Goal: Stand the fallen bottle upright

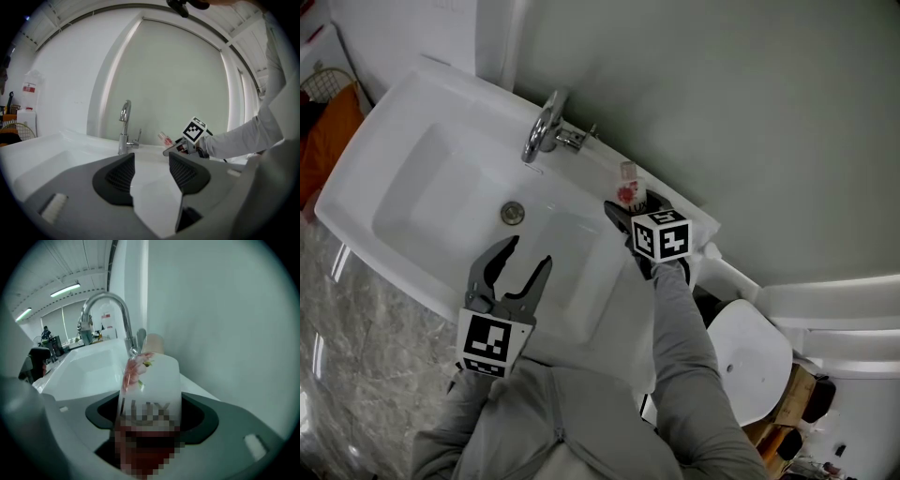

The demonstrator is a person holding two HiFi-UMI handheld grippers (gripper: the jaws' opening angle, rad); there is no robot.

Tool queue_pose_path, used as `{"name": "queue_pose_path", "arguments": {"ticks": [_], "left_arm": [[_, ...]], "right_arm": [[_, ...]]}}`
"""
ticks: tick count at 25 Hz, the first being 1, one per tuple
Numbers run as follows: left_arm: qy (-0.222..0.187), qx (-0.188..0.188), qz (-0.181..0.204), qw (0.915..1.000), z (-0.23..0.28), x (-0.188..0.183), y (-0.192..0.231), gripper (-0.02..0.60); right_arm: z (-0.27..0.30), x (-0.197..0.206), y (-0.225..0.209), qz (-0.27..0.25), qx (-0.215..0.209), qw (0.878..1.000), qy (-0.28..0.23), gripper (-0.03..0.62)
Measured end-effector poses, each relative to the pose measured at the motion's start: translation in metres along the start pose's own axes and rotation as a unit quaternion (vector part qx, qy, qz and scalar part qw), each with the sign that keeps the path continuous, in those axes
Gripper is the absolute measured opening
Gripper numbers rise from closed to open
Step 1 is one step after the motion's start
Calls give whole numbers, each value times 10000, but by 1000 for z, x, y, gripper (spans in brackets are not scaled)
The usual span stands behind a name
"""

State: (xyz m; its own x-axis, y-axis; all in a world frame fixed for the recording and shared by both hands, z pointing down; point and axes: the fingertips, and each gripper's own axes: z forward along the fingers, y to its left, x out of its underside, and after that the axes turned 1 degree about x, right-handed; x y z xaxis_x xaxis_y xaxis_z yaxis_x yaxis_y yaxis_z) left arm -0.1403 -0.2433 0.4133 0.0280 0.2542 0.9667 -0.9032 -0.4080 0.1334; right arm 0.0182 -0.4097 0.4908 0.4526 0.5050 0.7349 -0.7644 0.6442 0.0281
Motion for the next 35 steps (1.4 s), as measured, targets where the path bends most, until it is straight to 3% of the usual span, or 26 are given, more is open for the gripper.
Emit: {"name": "queue_pose_path", "arguments": {"ticks": [5, 15, 19, 26, 35], "left_arm": [[-32, 108, 107, 9999, 0, -5, -13, 267], [-54, 422, 337, 9985, 0, -11, -49, 267], [10, 555, 417, 9976, -2, -8, -66, 267], [140, 781, 642, 9948, 0, -4, -98, 267], [350, 831, 999, 9909, -4, 0, -125, 267]], "right_arm": [[-47, -29, 4, 325, 251, 9911, -1265, 341], [-139, -23, 35, 418, 199, 9604, -2748, 341], [-163, 3, 42, 471, 71, 9542, -2953, 342], [-176, 51, 47, 578, -14, 9556, -2889, 342], [-173, 79, 34, 734, 792, 9404, -3223, 343]]}}
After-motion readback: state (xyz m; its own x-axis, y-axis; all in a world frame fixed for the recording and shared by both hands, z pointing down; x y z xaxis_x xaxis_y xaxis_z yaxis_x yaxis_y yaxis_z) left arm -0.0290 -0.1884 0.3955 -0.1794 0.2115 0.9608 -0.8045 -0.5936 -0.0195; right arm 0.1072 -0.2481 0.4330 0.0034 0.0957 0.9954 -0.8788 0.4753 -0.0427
